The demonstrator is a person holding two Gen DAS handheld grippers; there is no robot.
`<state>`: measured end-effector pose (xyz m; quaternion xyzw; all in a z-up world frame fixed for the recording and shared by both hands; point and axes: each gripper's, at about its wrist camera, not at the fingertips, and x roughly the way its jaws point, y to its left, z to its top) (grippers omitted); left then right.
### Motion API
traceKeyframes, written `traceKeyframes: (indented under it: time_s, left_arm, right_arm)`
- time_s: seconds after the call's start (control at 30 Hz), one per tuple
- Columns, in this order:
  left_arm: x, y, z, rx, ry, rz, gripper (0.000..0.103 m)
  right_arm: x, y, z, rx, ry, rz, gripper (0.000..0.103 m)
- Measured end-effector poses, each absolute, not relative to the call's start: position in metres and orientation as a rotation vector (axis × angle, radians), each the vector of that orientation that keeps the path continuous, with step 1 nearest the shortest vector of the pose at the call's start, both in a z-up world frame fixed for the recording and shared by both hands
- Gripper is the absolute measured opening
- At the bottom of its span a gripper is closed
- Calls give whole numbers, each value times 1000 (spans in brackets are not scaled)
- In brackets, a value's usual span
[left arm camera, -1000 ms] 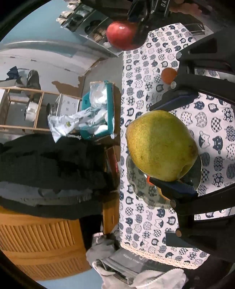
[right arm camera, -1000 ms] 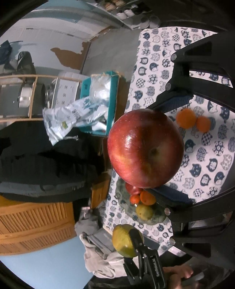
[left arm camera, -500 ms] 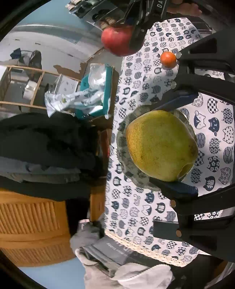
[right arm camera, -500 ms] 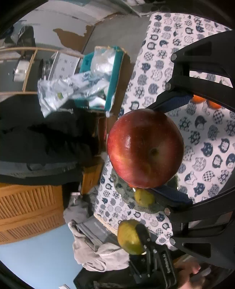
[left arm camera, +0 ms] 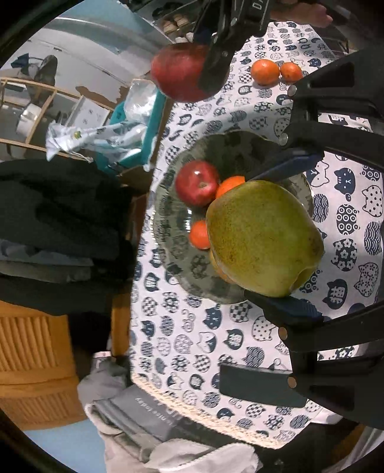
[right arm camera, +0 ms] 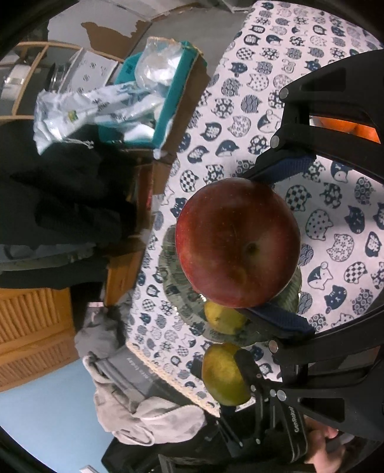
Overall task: Organize fruits
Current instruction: 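Lower the pear into the bowl with the left tool while the right tool lowers the apple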
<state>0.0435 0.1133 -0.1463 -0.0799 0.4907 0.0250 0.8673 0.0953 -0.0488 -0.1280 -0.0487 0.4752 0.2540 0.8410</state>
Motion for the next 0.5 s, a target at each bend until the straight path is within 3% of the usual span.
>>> traceKeyframes:
  time_s: [0.5]
  left_arm:
    - [57, 109, -199, -208, 1161, 49, 71]
  right_arm:
    - [121, -22, -184, -152, 1121, 543, 75]
